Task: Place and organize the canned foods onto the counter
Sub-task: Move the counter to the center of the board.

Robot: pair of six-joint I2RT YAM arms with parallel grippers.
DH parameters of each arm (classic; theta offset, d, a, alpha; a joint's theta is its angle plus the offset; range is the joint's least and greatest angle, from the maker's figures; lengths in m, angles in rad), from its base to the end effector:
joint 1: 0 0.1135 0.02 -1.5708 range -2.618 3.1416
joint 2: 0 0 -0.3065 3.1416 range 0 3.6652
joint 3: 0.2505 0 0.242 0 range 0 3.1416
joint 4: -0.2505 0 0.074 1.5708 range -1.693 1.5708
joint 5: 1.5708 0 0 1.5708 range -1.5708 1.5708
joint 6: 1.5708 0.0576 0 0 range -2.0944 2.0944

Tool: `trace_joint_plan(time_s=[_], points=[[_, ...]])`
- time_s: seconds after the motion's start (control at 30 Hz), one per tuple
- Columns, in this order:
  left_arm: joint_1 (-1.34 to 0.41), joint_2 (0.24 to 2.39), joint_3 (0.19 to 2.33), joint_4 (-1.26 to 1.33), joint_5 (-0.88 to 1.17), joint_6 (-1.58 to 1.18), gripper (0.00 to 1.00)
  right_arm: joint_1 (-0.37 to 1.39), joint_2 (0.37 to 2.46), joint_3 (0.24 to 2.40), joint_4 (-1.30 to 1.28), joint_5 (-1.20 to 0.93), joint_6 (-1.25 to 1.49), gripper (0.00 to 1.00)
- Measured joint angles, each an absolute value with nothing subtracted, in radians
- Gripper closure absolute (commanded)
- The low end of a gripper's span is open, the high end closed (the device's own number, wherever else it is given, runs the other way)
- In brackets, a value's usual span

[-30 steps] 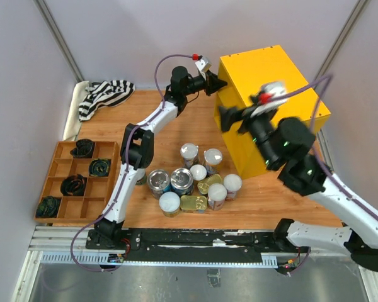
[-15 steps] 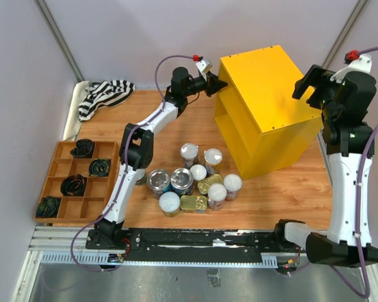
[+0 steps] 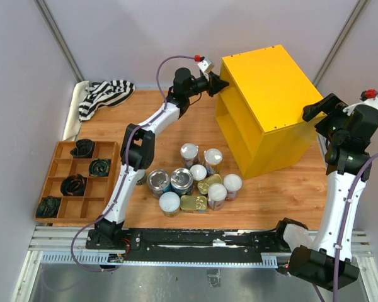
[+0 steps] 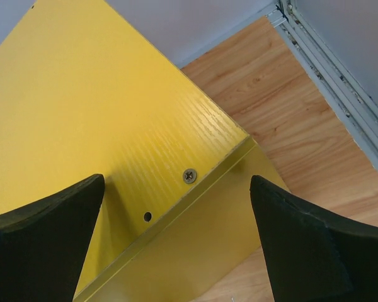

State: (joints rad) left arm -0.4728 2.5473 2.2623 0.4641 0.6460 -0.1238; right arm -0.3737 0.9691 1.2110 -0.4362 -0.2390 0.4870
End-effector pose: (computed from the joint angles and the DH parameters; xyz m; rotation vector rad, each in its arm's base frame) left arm 0.5485 -0.3195 0.2981 0.7893 1.2711 -0.9331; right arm 0.1793 -0.0557 0.4555 0.5764 1.6721 0.2930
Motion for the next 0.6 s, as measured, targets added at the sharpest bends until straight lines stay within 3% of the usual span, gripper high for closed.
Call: trace_joint_plan(time_s=[0.23,0.43,0.6], points=[[-0.479,2.548,2.259,0.473,0.624,-0.136,1.0,-0.381,0.966,1.142,-0.358,-0.253,0.575,0.0],[-0.493,2.548,2.258,0.472,0.592,-0.129,0.99,-0.387,0.962,1.106,-0.31,-0.25,0.652,0.07],[-0.506,2.548,2.253,0.482,0.568,-0.125,1.0,-0.389,0.983,1.132,-0.335,-0.231,0.681,0.08]])
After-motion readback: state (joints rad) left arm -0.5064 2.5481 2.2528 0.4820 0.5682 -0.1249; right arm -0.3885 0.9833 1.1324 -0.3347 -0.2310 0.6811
